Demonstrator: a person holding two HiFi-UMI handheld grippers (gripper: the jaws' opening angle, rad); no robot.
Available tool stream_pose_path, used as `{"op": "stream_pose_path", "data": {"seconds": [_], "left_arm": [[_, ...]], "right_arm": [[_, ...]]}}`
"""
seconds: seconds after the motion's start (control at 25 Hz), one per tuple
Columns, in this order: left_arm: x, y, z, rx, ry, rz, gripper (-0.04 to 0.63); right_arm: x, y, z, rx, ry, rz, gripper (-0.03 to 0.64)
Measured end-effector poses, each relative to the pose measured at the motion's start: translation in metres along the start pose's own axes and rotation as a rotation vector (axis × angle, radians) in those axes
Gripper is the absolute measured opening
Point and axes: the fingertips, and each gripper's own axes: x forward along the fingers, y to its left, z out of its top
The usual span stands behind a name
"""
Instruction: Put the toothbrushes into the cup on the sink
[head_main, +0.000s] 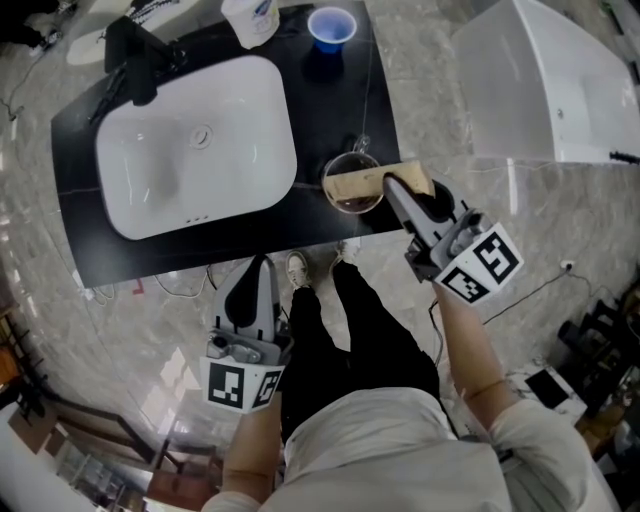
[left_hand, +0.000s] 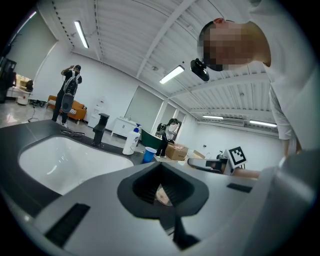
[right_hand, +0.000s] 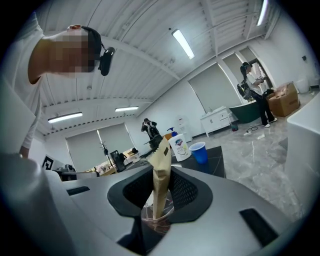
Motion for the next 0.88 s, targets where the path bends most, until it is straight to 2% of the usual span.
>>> {"op": "stream_pose_path", "data": {"seconds": [0.12,0.24,0.88], "left_arm": [[-0.003,0.002,0.002,0.003,-0.001,0.003,0.003],[-0.005,0.003,0.003,0.003,-0.005,-0.002,0.003],[-0.022,-0.013,0.016,0.036,-0.023,-0.059,0.003]], "right_arm": [[0.0,-0.005,-0.008,-0.012,0.03,-0.031,0.149],[-0.001,-0.006,-0.012,-0.028,0.046,-0.056,0.173],[-0.024,0.001,-0.028,-0.141,0.137,-0.169,0.178]]}}
